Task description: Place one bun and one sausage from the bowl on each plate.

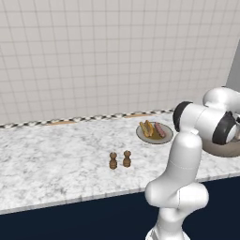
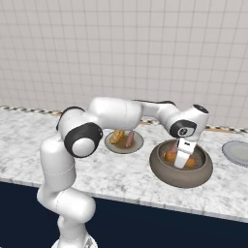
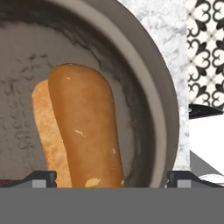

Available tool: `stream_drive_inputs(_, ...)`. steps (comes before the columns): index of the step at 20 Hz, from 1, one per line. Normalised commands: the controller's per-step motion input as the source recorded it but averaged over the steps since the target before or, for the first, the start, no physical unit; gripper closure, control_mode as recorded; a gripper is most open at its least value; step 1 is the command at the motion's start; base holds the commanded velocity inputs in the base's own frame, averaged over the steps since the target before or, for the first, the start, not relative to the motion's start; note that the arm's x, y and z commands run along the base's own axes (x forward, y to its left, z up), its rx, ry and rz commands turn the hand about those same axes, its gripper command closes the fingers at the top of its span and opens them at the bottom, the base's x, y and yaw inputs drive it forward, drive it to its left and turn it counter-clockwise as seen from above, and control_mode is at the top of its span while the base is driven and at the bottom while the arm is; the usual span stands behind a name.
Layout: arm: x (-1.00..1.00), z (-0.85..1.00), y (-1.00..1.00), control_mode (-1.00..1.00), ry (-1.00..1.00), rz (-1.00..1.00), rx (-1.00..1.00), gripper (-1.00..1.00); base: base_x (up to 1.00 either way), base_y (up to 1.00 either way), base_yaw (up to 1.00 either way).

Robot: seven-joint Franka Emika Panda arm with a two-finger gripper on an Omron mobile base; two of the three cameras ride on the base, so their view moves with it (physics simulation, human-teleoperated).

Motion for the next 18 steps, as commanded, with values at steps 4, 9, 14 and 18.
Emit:
stream_drive_inputs(4,0.00,-0.13,0.03,-1.00,-0.02,0.00,-0.02,1.00,0.00,0.00,0.00)
stream_drive_inputs(9,0.00,0.00,0.00,-1.00,0.00,-0.01,0.00,1.00,0.00,0.00,0.00)
stream_drive_inputs(14,-0.12,0.39,0.00,-1.00,0.00,-0.05,0.00,1.00,0.00,0.00,0.00)
stream_drive_inputs(18,-0.43,0.71,0.07,-1.00,-0.01,0.00,0.00,1.00,0.00,0.00,0.00)
